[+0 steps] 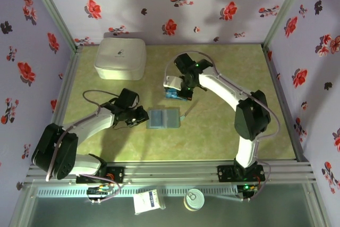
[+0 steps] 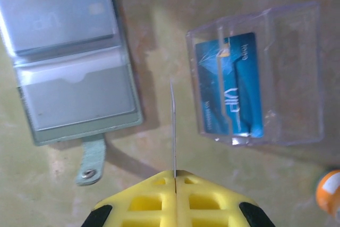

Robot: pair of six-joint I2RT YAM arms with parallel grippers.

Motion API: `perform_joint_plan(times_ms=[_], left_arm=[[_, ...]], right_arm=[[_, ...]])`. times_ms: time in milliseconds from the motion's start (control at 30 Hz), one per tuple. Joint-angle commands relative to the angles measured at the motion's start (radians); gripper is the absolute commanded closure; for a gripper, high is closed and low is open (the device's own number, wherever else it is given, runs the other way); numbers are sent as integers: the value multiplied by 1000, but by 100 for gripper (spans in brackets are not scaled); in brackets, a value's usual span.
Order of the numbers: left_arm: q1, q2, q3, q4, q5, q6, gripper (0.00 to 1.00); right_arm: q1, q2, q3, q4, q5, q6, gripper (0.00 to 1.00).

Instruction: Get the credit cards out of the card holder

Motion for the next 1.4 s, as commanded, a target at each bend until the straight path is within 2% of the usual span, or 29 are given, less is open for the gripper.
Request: perform_joint_plan(times_ms=[0,333,633,1367], left_arm=[[6,-25,-11,-16,-19,-22,83],[7,-17,-15,-12,-20,-26,80],[10,2,-10,-8,-16,-18,80],[16,31,3,-3,-10,-13,80]], right_arm=[[-10,73,112,-100,14,-84,100],[-34,276,403,-230,-7,-121,100],[-57,409,571,-298,-24,-145,100],[-58,467,561,-261,-124,-123,100]])
